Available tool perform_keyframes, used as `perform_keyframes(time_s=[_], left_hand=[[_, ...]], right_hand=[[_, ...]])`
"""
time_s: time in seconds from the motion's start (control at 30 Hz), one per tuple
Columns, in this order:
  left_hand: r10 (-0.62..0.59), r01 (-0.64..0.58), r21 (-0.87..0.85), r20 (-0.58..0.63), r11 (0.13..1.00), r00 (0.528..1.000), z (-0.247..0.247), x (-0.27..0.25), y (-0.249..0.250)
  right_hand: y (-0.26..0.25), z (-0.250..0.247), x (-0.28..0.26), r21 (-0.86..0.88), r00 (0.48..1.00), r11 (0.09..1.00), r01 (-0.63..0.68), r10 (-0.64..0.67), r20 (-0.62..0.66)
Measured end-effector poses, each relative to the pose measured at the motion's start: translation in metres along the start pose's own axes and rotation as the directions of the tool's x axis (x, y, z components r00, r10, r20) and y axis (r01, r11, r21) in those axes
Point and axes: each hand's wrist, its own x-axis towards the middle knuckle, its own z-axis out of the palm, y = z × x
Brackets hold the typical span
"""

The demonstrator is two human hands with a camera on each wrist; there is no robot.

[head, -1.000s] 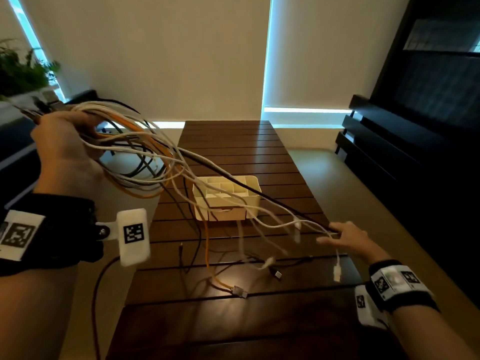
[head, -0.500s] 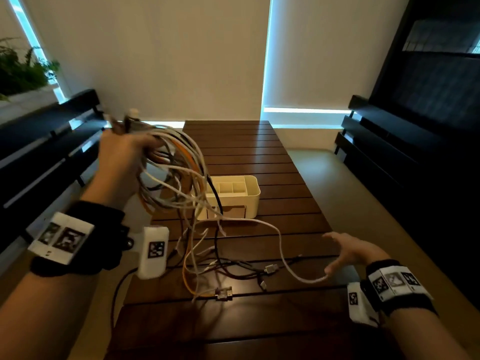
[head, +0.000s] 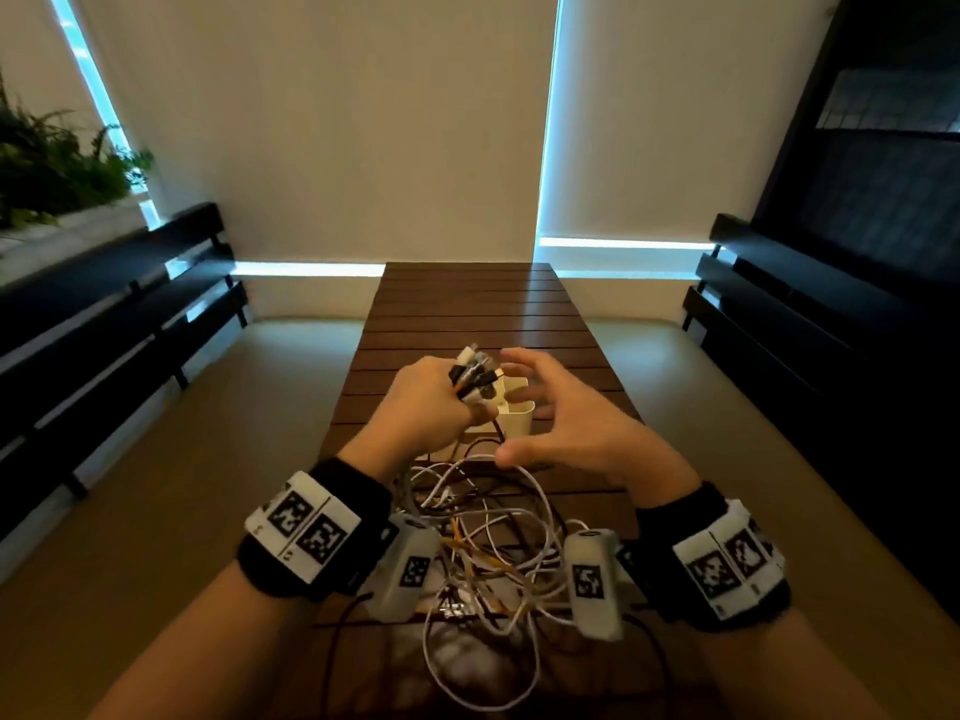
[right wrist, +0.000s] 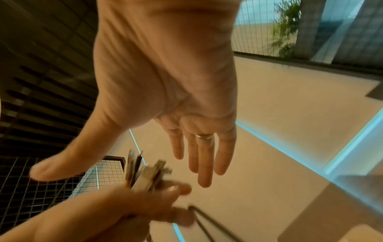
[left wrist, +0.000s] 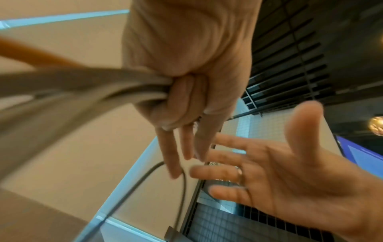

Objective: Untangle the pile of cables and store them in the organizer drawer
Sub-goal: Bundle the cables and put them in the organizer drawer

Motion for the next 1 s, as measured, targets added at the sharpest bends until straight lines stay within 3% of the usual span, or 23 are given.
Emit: perform_keyframes(time_s=[0.1, 0.17, 0.23, 0.3, 0.43, 0.5, 0.63, 0.77, 0.83, 0.93, 1.0], left_hand=[[0.073, -0.077, -0.044, -0.088, 0.996, 0.993, 0.012, 0.000, 0.008], [0.121, -0.152, -0.264, -0.128, 0.953, 0.984, 0.017, -0.002, 0.011], [0.161, -0.221, -0.500, -0.161, 0.837, 0.974, 0.020, -0.005, 0.013], [0.190, -0.260, -0.671, -0.178, 0.694, 0.966, 0.022, -0.008, 0.014], [0.157, -0.118, -0.922, -0.064, 0.368, 0.986, 0.025, -0.011, 0.013], [0.134, -0.096, -0.945, -0.056, 0.314, 0.989, 0.024, -0.014, 0.014], [0.106, -0.172, -0.901, -0.141, 0.398, 0.984, 0.002, -0.007, -0.003], [0.120, -0.270, -0.828, -0.243, 0.491, 0.963, -0.031, 0.004, -0.001], [0.215, -0.278, -0.740, -0.183, 0.613, 0.959, -0.038, 0.007, 0.009], [0.273, -0.223, -0.499, 0.028, 0.837, 0.962, -0.032, 0.003, 0.029], [0.228, -0.180, -0.447, 0.055, 0.876, 0.972, -0.020, 0.003, 0.034]], right_hand=[[0.007, 0.020, 0.008, 0.272, 0.999, 0.962, 0.031, -0.041, 0.032], [0.012, 0.034, 0.012, 0.469, 0.993, 0.876, 0.116, -0.100, -0.059], [0.019, 0.048, 0.015, 0.572, 0.987, 0.807, 0.148, -0.086, -0.134], [0.023, 0.061, 0.017, 0.625, 0.991, 0.772, 0.112, -0.043, -0.124], [0.016, 0.063, 0.012, 0.513, 0.999, 0.858, 0.022, -0.037, 0.018], [0.015, 0.057, 0.011, 0.490, 0.997, 0.871, -0.026, -0.013, 0.076], [0.014, 0.043, 0.009, 0.437, 0.994, 0.893, -0.109, 0.106, 0.030], [0.016, 0.033, 0.008, 0.394, 0.995, 0.914, -0.100, 0.090, 0.045], [0.014, 0.034, 0.008, 0.373, 0.993, 0.921, -0.114, 0.104, 0.046], [0.011, 0.039, 0.010, 0.395, 0.992, 0.910, -0.127, 0.117, 0.050], [0.010, 0.042, 0.010, 0.417, 0.992, 0.900, -0.127, 0.122, 0.039]])
